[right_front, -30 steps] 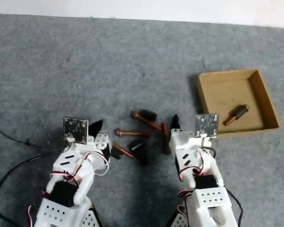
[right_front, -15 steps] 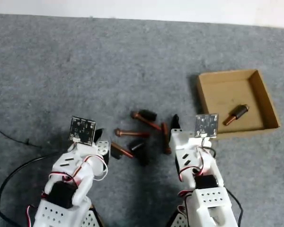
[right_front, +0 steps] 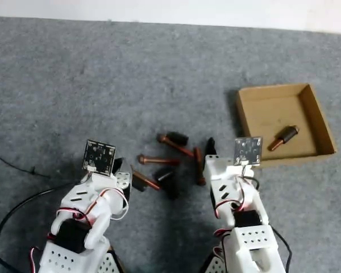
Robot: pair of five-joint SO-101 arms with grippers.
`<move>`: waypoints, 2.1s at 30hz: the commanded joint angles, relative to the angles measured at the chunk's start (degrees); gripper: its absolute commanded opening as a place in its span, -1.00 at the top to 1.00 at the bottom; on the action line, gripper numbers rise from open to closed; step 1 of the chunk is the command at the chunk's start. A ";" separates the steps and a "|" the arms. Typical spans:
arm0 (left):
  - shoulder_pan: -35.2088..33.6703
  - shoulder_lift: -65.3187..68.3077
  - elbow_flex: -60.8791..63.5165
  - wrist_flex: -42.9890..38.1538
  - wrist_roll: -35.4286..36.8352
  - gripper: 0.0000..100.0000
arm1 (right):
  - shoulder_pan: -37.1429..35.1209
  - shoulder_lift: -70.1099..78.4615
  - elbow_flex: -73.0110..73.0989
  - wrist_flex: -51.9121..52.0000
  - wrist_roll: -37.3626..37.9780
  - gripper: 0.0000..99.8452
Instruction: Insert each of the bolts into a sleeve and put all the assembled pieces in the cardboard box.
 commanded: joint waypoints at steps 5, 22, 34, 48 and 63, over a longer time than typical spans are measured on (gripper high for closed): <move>0.75 -0.84 -7.08 7.47 -0.35 0.99 | 0.40 -1.10 1.54 -0.48 0.35 0.52; 0.57 -0.92 -1.27 10.29 -2.99 0.99 | 0.13 -1.10 1.54 -0.48 0.35 0.52; 0.66 -0.92 3.82 8.18 -3.25 0.99 | 0.13 -1.10 1.54 -0.48 0.35 0.52; 0.40 -0.75 7.43 4.22 -3.34 0.99 | 0.13 -1.89 2.59 -0.04 0.09 0.52; 0.31 -0.75 7.43 4.22 -3.34 0.99 | -2.68 -33.10 4.44 34.95 0.44 0.52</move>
